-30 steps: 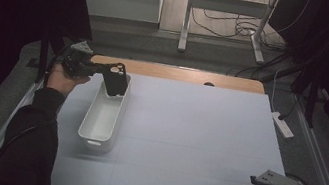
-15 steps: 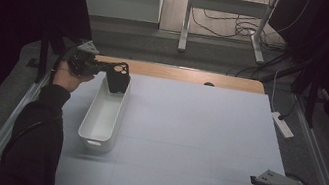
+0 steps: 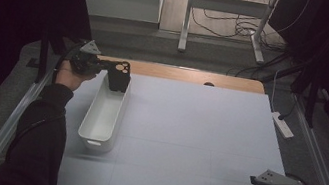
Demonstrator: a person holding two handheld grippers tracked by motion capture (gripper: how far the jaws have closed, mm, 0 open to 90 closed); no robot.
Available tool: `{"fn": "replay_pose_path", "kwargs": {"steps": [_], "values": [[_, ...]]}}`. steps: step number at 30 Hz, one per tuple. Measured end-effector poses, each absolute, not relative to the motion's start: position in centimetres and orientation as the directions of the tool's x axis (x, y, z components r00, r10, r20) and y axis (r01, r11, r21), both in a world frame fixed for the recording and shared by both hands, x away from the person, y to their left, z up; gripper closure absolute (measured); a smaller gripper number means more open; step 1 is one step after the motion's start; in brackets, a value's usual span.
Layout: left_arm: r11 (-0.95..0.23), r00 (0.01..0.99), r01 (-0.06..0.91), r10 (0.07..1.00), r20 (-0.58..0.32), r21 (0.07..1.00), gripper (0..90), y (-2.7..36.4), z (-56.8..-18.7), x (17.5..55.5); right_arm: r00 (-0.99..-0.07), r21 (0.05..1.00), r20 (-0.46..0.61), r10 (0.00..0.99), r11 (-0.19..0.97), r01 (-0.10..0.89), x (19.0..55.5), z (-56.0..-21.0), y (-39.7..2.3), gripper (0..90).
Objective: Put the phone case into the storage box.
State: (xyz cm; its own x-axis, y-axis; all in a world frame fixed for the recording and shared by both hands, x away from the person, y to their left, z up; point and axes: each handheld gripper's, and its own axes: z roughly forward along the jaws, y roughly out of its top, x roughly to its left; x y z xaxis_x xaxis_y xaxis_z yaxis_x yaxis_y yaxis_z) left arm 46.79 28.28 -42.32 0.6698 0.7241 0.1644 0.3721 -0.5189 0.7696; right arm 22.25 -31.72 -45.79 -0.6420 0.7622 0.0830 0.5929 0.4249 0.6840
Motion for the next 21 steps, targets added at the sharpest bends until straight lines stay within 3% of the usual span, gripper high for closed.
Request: {"fn": "replay_pose_path", "kwargs": {"steps": [13, 21], "values": [[-0.469, 0.588, 0.371, 0.787, 0.188, 0.802, 69.1, 28.41, -42.69, 47.28, -0.641, 0.684, 0.089, 0.762, 0.421, 0.596, 22.25, -45.79, -31.77, 0.0], [-0.424, 0.574, 0.396, 0.806, 0.141, 0.815, 63.6, 28.74, -43.10, 47.00, -0.641, 0.686, 0.088, 0.762, 0.420, 0.594, 22.24, -45.79, -31.76, 0.0]]}}
